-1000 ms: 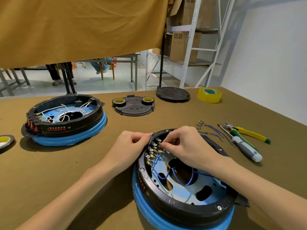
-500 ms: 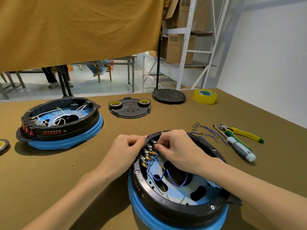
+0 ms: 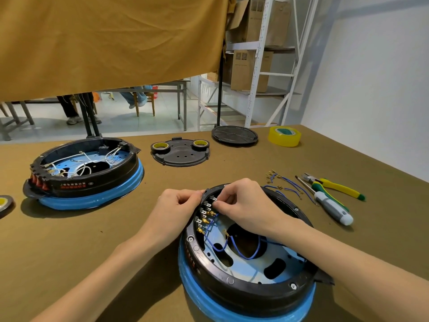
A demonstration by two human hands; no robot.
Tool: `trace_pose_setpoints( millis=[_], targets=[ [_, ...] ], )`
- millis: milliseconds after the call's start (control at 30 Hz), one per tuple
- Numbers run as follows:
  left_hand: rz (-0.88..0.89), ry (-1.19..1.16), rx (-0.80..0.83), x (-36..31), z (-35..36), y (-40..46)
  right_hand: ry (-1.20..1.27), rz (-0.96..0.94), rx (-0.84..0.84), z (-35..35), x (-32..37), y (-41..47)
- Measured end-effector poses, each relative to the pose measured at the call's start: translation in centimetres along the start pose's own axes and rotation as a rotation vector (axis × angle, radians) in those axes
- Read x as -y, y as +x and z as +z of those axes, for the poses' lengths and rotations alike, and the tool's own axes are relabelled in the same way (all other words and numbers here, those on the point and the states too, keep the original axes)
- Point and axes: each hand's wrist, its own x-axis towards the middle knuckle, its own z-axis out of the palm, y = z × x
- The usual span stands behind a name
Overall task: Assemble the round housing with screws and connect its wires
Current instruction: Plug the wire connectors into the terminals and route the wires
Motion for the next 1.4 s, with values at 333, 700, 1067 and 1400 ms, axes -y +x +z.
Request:
trace_pose_setpoints(
  millis=[333,700,1067,1400],
  targets=[
    [0.006,-0.022,-0.012,0.5,-0.2,0.2,0.085,0.043,0.021,-0.4,-0.8,-0.3],
    [0.024,0.017,0.034,0.6,-0.5,0.3,0.190,0.085,0.092,-0.3,-1.1,0.3],
    [-0.002,-0.023,-0.034,0.4,-0.1,0.0,0.093,0.008,-0.011,-0.7,-0.1,-1.6],
    [0.003,-0.043,-0.041,0.5,-0.1,-0.1,-0.115,-0.143,0.075,-1.0,0.9,-2.2]
  ],
)
